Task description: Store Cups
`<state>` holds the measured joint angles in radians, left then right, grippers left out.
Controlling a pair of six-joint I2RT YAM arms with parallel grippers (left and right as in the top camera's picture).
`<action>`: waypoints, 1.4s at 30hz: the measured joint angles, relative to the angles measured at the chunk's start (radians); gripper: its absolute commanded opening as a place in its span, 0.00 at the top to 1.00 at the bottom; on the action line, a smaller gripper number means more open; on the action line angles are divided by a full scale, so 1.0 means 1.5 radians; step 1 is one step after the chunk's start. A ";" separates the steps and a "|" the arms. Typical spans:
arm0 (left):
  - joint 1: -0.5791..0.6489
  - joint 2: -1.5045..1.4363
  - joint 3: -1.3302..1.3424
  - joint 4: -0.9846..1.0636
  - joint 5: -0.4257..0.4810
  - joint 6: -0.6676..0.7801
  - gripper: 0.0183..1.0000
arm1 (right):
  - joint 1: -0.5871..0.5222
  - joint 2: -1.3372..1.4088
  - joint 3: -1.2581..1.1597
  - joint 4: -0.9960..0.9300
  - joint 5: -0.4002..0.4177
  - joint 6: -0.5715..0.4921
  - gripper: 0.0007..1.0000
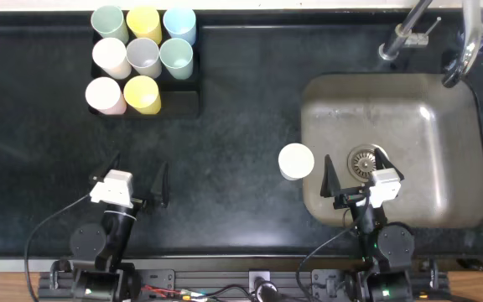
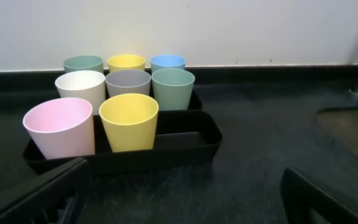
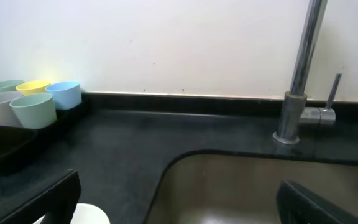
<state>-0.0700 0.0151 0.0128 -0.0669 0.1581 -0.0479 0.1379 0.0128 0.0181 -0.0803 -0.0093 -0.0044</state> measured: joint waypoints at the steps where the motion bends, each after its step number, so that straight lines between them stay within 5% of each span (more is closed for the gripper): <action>1: 0.000 0.000 0.000 0.000 0.000 0.000 0.00 | 0.000 0.000 0.000 0.000 0.002 0.001 0.00; 10: 0.000 0.000 0.000 0.000 0.000 0.000 0.00 | -0.006 0.018 0.006 -0.018 0.010 0.129 0.00; 16: 0.000 0.000 -0.001 0.000 0.000 0.000 0.00 | -0.006 0.214 0.208 -0.250 0.016 0.164 0.00; 22: 0.000 0.000 -0.001 0.001 0.002 0.000 0.00 | -0.006 0.453 0.559 -0.561 0.004 0.155 0.00; 27: 0.000 0.000 -0.001 0.001 0.002 0.000 0.00 | -0.006 0.625 0.692 -0.702 -0.033 0.077 0.00; 42: 0.000 0.000 -0.001 0.001 0.002 0.000 0.00 | -0.006 0.955 0.709 -0.747 -0.095 -0.003 0.02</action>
<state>-0.0700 0.0151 0.0116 -0.0662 0.1612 -0.0483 0.1295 1.4452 1.0809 -1.2015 -0.1520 -0.0093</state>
